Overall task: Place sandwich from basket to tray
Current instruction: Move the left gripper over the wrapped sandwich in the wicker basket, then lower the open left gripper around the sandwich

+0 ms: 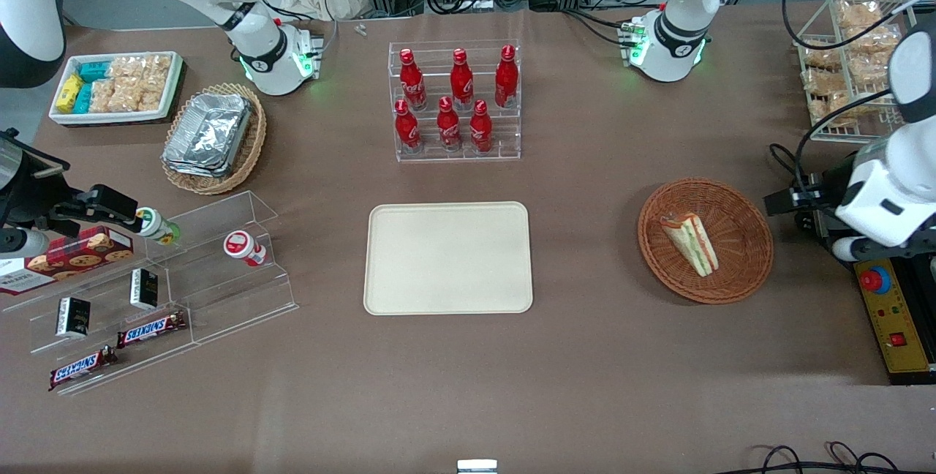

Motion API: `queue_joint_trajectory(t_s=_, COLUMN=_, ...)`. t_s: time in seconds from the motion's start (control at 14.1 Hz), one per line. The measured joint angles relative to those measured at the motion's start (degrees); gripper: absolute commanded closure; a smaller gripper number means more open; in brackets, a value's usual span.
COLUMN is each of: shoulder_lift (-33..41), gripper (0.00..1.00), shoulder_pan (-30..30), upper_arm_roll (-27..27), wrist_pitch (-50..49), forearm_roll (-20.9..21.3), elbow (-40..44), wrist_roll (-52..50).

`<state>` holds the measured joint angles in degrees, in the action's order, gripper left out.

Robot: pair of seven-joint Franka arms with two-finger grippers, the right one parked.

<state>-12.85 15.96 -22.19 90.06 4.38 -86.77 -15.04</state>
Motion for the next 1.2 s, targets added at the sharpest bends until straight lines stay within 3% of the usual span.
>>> queue_joint_trajectory(t_s=0.42, shoulder_lift=5.03, gripper=0.01, shoulder_pan=-0.52, upper_arm_roll=-0.8, wrist_pitch=18.4, forearm_roll=-0.15, elbow=-19.96, wrist_roll=-9.11)
queue_joint_trajectory(t_s=0.85, shoulder_lift=5.94, gripper=0.01, shoulder_pan=-0.33, upper_arm_roll=-0.57, wrist_pitch=36.16, forearm_roll=-0.28, elbow=-34.87, wrist_roll=-14.76)
queue_joint_trajectory(t_s=1.2, shoulder_lift=4.02, gripper=0.02, shoulder_pan=0.08, upper_arm_roll=-0.21, wrist_pitch=41.51, forearm_roll=-0.76, elbow=-39.2, wrist_roll=-15.57)
